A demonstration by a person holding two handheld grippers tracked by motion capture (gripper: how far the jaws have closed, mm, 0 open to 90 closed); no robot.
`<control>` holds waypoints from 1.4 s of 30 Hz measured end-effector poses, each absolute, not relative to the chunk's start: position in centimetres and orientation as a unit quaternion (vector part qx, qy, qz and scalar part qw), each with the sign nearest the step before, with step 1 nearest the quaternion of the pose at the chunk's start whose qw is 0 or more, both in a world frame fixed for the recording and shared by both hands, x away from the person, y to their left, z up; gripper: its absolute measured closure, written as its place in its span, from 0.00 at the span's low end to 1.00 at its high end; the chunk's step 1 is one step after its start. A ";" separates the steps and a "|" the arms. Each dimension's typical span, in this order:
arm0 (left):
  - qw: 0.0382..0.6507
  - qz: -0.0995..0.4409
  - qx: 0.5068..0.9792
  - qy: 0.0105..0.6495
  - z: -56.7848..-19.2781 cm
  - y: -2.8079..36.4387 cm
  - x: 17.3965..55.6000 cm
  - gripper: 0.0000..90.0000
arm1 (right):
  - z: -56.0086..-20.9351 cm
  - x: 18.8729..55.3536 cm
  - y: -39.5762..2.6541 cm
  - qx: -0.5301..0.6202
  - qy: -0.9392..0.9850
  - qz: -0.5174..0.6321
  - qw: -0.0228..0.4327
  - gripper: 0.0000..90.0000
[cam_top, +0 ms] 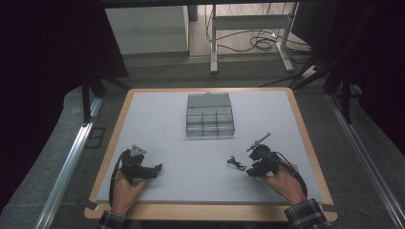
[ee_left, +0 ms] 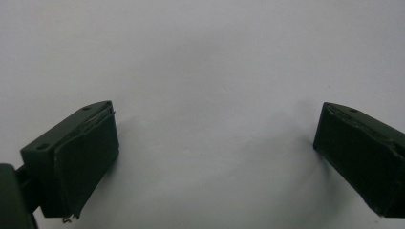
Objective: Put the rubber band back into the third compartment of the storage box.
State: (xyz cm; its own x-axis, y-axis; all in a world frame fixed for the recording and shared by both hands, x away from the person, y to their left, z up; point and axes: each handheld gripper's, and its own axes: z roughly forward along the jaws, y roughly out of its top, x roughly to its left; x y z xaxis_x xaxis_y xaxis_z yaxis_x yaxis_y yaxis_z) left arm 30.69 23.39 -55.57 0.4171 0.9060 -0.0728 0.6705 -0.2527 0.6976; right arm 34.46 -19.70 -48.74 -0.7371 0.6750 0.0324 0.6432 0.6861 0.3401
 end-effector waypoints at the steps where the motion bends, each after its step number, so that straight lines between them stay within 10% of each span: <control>1: 0.336 0.175 0.772 0.511 -55.6 23.4 30.7 0.02 | -48.6 34.6 -19.4 0.355 0.919 0.162 0.047 0.68; 42: 0.336 0.175 0.772 0.511 -55.6 23.4 30.7 0.02 | -46.9 37.5 -14.7 0.343 0.937 0.064 -0.001 0.96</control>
State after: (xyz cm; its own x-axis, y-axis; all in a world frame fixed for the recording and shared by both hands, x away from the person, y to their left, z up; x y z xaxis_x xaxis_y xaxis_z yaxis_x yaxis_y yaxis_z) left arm 30.70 23.40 -55.57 0.4174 0.9058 -0.0728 0.6703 -0.2528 0.6977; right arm 37.51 -14.67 -46.94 -0.7648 0.6426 0.0456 0.6428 0.7565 0.1202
